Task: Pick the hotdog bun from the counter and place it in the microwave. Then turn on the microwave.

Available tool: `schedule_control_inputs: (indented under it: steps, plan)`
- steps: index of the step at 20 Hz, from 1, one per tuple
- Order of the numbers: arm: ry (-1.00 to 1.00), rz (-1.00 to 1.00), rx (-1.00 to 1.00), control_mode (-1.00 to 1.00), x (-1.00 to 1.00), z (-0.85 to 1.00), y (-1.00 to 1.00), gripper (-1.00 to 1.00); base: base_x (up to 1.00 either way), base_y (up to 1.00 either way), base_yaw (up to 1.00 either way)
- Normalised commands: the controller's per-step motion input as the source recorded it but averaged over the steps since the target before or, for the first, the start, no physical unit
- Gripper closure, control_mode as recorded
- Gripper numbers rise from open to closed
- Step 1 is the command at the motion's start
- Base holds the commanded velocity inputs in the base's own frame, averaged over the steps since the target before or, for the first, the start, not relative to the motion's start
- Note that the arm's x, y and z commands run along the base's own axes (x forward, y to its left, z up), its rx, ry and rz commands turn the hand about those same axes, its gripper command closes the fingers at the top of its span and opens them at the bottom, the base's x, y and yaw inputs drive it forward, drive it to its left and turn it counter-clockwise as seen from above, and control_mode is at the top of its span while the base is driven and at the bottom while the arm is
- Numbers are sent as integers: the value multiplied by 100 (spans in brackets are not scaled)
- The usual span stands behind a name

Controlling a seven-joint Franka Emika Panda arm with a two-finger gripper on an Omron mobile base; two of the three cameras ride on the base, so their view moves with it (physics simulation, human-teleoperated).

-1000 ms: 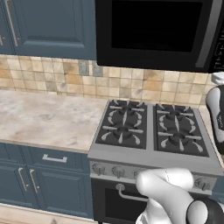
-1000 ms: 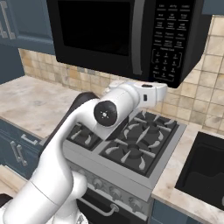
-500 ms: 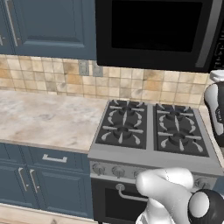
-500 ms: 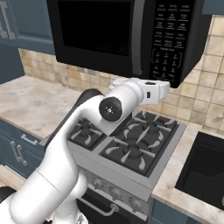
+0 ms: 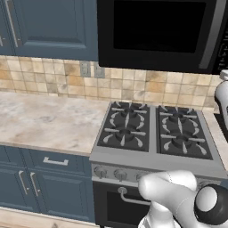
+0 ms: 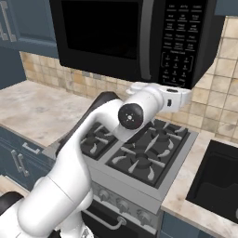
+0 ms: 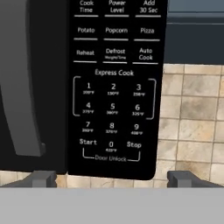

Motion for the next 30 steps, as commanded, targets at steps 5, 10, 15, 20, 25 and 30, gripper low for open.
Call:
schedule_control_inputs:
  steps: [5,10,15,20,25,30]
  plan:
    - [-2,0,3,-100,0,0,-5,-100,0,0,0]
    - [0,0,0,-100,0,0,0,-100,0,0,0]
    - [0,0,0,-100,7,-2,0,-100,0,0,0]
    - [0,-2,0,-100,24,-7,0,-100,0,0,0]
    - [0,-4,0,-100,26,-6,0,-100,0,0,0]
    - [0,-8,0,-100,23,-2,0,-100,0,0,0]
